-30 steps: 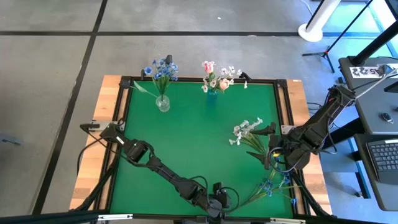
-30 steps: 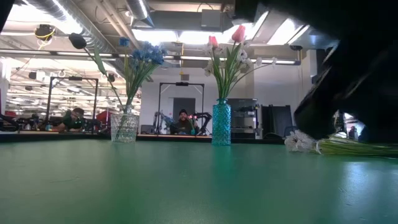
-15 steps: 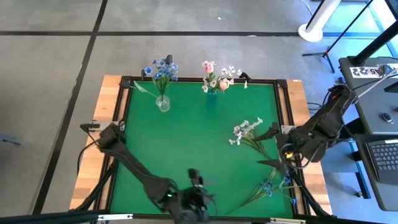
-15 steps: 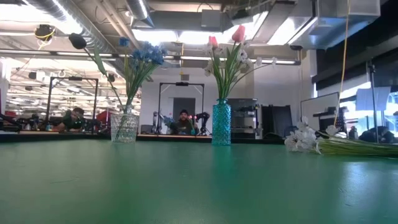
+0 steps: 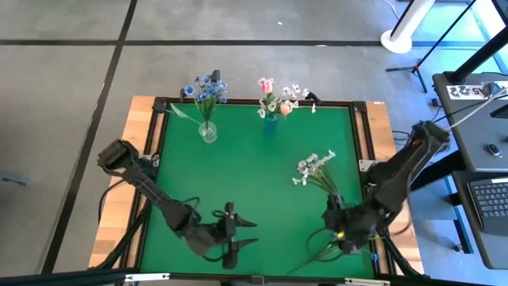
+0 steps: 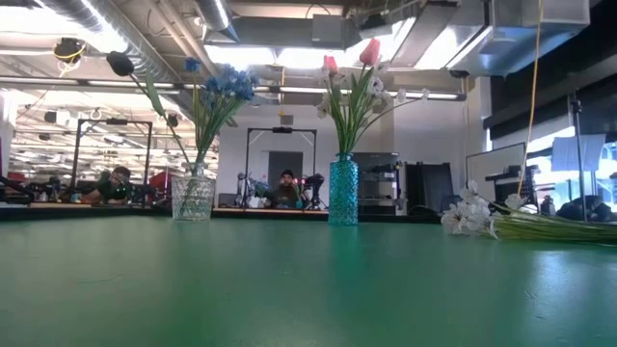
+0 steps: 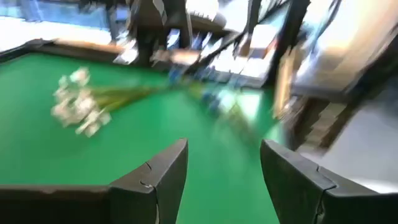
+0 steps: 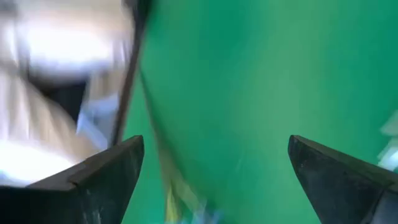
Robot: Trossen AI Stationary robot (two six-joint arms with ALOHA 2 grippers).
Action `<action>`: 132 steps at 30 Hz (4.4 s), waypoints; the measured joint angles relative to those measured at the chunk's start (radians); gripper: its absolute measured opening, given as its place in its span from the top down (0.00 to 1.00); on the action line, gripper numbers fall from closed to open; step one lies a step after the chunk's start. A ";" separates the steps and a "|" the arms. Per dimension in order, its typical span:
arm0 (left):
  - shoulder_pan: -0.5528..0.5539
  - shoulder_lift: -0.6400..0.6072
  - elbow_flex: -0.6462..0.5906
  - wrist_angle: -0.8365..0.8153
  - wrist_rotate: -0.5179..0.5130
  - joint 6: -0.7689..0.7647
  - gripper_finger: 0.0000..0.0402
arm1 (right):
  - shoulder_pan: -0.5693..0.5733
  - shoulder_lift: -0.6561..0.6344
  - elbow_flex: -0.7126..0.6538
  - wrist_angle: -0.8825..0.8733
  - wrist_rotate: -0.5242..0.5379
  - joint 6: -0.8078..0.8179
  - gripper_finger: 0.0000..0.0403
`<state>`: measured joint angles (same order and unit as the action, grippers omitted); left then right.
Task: Sort flowers into vase by color
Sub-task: Put the blue flowers into the transparent vase
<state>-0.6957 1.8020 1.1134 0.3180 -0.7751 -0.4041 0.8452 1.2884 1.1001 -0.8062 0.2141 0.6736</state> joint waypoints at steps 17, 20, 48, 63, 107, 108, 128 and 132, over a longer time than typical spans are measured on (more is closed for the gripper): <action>0.024 -0.023 -0.074 0.117 0.045 -0.005 0.52 | 0.052 0.414 -0.002 -0.136 -0.347 0.221 0.01; 0.028 -0.023 -0.074 0.117 0.044 -0.005 0.52 | 0.049 0.403 -0.002 -0.139 -0.335 0.236 0.01; 0.036 -0.023 -0.074 0.077 0.044 -0.012 0.52 | 0.045 0.384 -0.211 0.137 -0.257 0.191 0.34; 0.036 -0.021 -0.069 0.194 0.089 -0.004 0.52 | 0.021 0.391 -0.043 -0.192 -0.121 0.092 0.93; 0.334 0.081 0.184 -0.562 0.305 -0.005 0.52 | -0.224 0.389 0.345 -0.366 0.134 -0.260 1.00; 0.332 0.081 0.184 -0.562 0.305 -0.005 0.52 | -0.224 0.389 0.345 -0.366 0.134 -0.260 1.00; 0.326 0.080 0.184 -0.564 0.282 -0.034 0.99 | -0.224 0.389 0.389 -0.416 0.134 -0.259 0.89; 0.326 0.080 0.183 -0.575 0.269 -0.057 0.99 | -0.223 0.389 0.506 -0.540 0.125 -0.200 0.83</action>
<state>-0.3695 1.8824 1.2968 -0.2567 -0.5064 -0.4609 0.6224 1.6772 1.6060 -1.3461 0.3392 0.4732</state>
